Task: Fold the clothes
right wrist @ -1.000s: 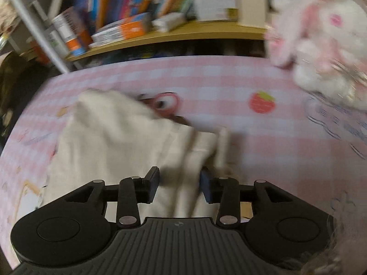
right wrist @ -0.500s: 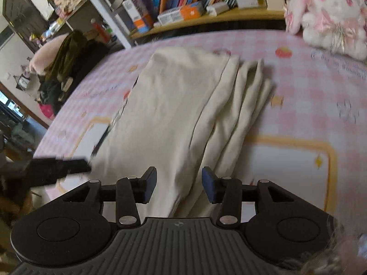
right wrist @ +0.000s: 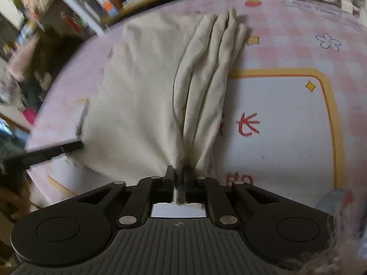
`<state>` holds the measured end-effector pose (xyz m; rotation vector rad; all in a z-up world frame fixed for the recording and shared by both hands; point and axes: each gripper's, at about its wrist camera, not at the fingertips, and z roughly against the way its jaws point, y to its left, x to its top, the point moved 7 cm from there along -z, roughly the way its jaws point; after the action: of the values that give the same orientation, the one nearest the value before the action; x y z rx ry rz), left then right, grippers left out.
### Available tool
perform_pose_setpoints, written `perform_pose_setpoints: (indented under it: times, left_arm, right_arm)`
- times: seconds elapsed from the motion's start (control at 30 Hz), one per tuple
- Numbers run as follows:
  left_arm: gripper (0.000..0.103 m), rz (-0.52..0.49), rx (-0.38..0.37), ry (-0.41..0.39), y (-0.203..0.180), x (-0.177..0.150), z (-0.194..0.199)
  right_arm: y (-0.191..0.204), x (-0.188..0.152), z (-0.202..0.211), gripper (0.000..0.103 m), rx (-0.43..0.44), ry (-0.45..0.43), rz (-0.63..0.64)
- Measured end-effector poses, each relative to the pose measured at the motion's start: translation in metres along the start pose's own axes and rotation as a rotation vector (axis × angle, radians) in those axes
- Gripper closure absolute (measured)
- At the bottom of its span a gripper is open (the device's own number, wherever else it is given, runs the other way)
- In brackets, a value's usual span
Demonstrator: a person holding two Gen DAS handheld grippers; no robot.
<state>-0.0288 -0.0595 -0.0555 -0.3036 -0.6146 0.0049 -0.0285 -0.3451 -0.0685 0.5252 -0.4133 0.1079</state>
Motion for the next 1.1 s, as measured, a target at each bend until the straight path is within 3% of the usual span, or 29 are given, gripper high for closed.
perform_pose_setpoints:
  times: [0.03, 0.1, 0.13, 0.33, 0.37, 0.4, 0.5, 0.57, 0.77, 0.9, 1.0, 1.03, 1.1]
  left_arm:
    - [0.088, 0.000, -0.008, -0.019, -0.001, 0.003, 0.004]
    - [0.088, -0.001, -0.023, -0.048, -0.004, 0.010, 0.008]
    - [0.088, -0.003, -0.029, -0.060, -0.006, 0.013, 0.009]
    - [0.088, -0.014, -0.020, -0.046, -0.012, 0.017, -0.010]
    - [0.088, -0.002, -0.016, -0.037, -0.010, 0.015, -0.014]
    - [0.088, 0.008, -0.013, -0.026, -0.008, 0.014, -0.017]
    - [0.087, 0.010, -0.011, -0.006, -0.004, 0.007, -0.020]
    - [0.087, 0.021, -0.022, -0.006, -0.002, 0.006, -0.019]
    - [0.086, 0.002, -0.010, 0.016, 0.001, 0.011, -0.016]
    - [0.085, 0.006, -0.011, -0.027, 0.010, 0.029, -0.002]
    - [0.074, 0.005, -0.025, -0.039, 0.021, 0.050, 0.000]
    - [0.074, 0.009, -0.033, -0.038, 0.025, 0.058, -0.002]
    - [0.074, 0.025, -0.057, -0.034, 0.033, 0.075, -0.011]
  right_arm:
    - [-0.001, 0.001, 0.002, 0.089, 0.013, -0.008, -0.007]
    - [0.005, 0.012, 0.014, 0.060, 0.020, -0.061, 0.023]
    - [0.008, 0.019, 0.018, 0.058, 0.018, -0.090, 0.044]
    - [0.020, 0.056, -0.007, 0.066, -0.015, -0.131, 0.073]
    - [0.018, 0.060, -0.016, 0.071, -0.042, -0.117, 0.064]
    - [0.014, 0.062, -0.023, 0.085, -0.057, -0.106, 0.059]
    - [0.014, 0.062, -0.022, 0.099, -0.071, -0.114, 0.065]
    - [0.019, 0.060, -0.011, 0.099, -0.083, -0.155, 0.097]
    - [0.003, 0.055, -0.025, 0.099, -0.089, -0.098, 0.053]
    - [0.005, 0.056, -0.017, 0.097, -0.104, -0.110, 0.051]
    - [0.012, 0.050, -0.006, 0.094, -0.124, -0.139, 0.060]
    - [0.014, 0.047, -0.004, 0.091, -0.138, -0.144, 0.066]
    - [0.018, 0.040, 0.000, 0.071, -0.167, -0.154, 0.077]
